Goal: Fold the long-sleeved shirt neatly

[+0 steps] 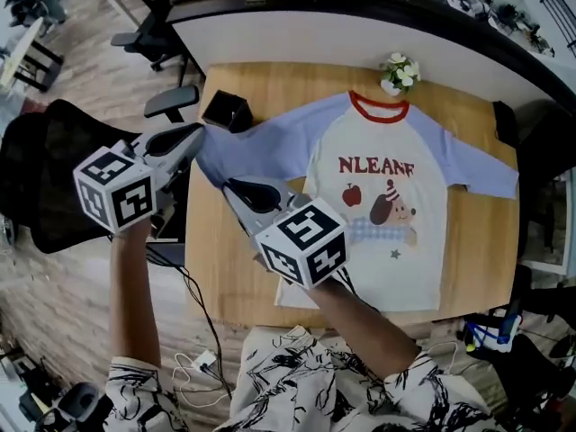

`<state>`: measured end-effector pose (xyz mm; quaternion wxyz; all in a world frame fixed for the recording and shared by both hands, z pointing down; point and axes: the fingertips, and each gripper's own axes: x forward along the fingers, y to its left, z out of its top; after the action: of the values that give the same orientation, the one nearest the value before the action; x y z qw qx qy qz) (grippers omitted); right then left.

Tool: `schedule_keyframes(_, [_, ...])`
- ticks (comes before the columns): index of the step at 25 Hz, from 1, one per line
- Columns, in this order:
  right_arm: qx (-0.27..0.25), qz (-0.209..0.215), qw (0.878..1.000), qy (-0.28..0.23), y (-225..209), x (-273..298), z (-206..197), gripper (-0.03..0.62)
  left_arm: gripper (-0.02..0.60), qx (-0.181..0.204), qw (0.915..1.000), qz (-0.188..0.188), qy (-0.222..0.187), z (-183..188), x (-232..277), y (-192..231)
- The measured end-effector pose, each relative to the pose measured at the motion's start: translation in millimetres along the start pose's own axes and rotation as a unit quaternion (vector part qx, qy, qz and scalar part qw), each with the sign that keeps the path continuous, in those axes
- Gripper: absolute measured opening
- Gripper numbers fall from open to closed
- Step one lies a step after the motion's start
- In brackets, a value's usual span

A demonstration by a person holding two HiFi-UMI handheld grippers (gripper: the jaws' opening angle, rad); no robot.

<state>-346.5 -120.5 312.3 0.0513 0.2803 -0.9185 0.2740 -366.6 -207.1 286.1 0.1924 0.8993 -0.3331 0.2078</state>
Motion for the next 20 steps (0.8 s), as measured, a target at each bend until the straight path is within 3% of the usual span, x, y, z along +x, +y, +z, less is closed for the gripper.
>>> schedule_keyframes(6, [0.029, -0.036, 0.997, -0.062, -71, -111, 40, 0.023, 0.015, 0.063, 0.9969, -0.043, 0.019, 75, 99, -96])
schedule_keyframes(10, [0.047, -0.08, 0.992, -0.083, -125, -192, 44, 0.023, 0.015, 0.095, 0.9908, -0.081, 0.053, 100, 177, -169])
schedule_keyframes(14, [0.076, -0.138, 0.984, -0.085, -185, -258, 26, 0.024, 0.015, 0.121, 0.9807, -0.115, 0.101, 99, 251, -227])
schedule_keyframes(20, [0.126, -0.214, 0.966, -0.074, -266, -326, -26, 0.025, 0.015, 0.139, 0.965, -0.15, 0.164, 67, 348, -286])
